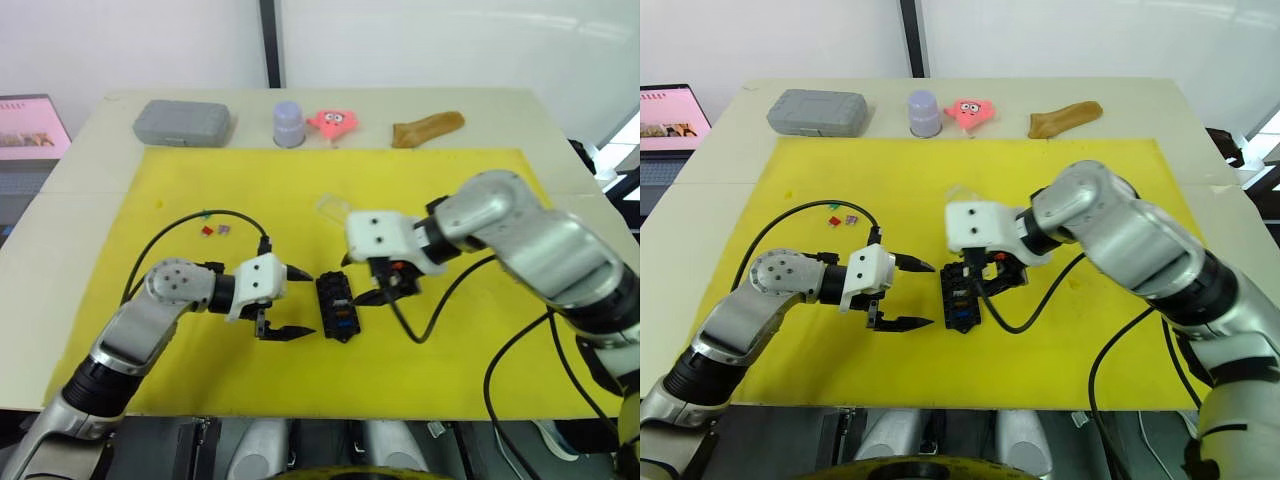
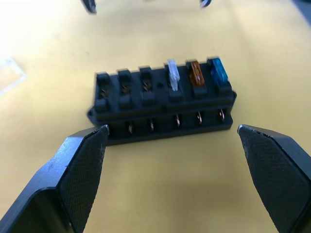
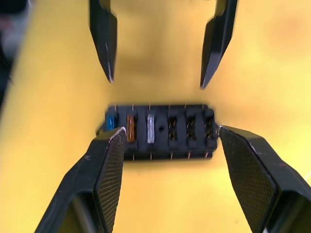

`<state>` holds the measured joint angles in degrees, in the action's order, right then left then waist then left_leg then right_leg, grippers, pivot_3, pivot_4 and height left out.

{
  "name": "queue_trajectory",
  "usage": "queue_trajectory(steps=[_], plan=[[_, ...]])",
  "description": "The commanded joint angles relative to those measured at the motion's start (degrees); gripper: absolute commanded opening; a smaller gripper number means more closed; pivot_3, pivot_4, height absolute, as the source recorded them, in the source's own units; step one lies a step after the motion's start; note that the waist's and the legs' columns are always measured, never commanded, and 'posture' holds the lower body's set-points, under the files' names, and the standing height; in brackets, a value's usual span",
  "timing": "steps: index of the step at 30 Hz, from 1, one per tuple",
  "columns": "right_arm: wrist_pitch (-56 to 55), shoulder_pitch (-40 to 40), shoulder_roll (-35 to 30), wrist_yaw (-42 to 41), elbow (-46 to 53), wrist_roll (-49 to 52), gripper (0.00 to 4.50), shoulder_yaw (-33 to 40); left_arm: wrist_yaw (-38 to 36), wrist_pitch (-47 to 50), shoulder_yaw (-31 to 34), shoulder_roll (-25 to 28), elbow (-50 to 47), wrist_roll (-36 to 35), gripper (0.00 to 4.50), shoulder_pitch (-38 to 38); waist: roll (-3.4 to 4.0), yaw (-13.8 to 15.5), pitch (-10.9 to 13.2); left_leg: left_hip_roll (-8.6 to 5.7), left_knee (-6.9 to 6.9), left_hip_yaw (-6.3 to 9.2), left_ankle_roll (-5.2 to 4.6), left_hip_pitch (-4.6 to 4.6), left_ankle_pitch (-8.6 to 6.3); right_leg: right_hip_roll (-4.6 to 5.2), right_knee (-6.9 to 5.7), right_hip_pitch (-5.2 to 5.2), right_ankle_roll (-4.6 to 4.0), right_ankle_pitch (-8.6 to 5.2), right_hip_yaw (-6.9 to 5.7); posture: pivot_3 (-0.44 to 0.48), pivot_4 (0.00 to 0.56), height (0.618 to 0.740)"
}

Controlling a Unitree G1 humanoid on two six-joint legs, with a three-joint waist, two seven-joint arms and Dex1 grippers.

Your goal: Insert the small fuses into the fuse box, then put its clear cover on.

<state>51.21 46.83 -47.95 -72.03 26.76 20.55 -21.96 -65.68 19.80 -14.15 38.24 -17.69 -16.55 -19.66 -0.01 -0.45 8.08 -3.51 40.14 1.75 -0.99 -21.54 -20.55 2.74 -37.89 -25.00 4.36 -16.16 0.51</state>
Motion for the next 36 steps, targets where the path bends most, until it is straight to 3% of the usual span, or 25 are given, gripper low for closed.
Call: queue_trajectory(steps=[1,5,9,18,36], plan=[[-5.61,-7.61,4.5,1.7,-1.45,7.11,3.29,11.01,1.23,0.14,1.83,-0.82,-0.77,-1.63,4.5,-0.88,-0.01,-0.1,0.0,0.0,0.0,0.0,0.0,0.0,0.0,0.0,0.0,0.01,0.0,0.0,0.0,0.0,0.15,0.74],[-11.5,-16.88,11.24,4.38,-3.84,10.46,2.06,15.58,1.99,1.52,3.02,-1.08,0.58,-2.63,4.5,-0.56,0.03,-0.39,0.03,0.02,-0.03,0.0,0.02,0.06,0.01,-0.03,-0.07,-0.01,0.0,0.0,0.0,0.0,0.15,0.74],[-14.91,-19.26,14.58,6.75,-5.8,8.67,0.05,13.33,1.09,-0.96,1.66,-0.98,1.76,-1.07,4.5,-0.94,0.03,-0.4,0.03,0.02,-0.03,-0.05,0.06,0.06,0.03,-0.03,-0.08,-0.05,0.0,0.0,0.02,0.0,0.15,0.74],[-19.73,-21.74,13.02,8.49,-7.69,1.61,0.05,6.8,0.05,-1.63,0.86,-0.64,1.61,-0.4,4.5,-0.83,0.03,-0.2,0.03,0.01,-0.01,-0.03,0.06,0.05,0.03,-0.02,-0.07,-0.04,0.0,0.0,0.01,0.0,0.15,0.74],[-18.61,-23.91,11.95,9.35,-7.19,-1.5,0.05,3.59,-0.58,-2.81,0.47,-0.83,2.85,1.11,4.5,-2.16,0.02,-0.19,0.02,0.01,-0.01,-0.02,0.06,0.06,0.03,-0.03,-0.07,-0.02,0.0,0.0,0.01,0.0,0.15,0.74]])
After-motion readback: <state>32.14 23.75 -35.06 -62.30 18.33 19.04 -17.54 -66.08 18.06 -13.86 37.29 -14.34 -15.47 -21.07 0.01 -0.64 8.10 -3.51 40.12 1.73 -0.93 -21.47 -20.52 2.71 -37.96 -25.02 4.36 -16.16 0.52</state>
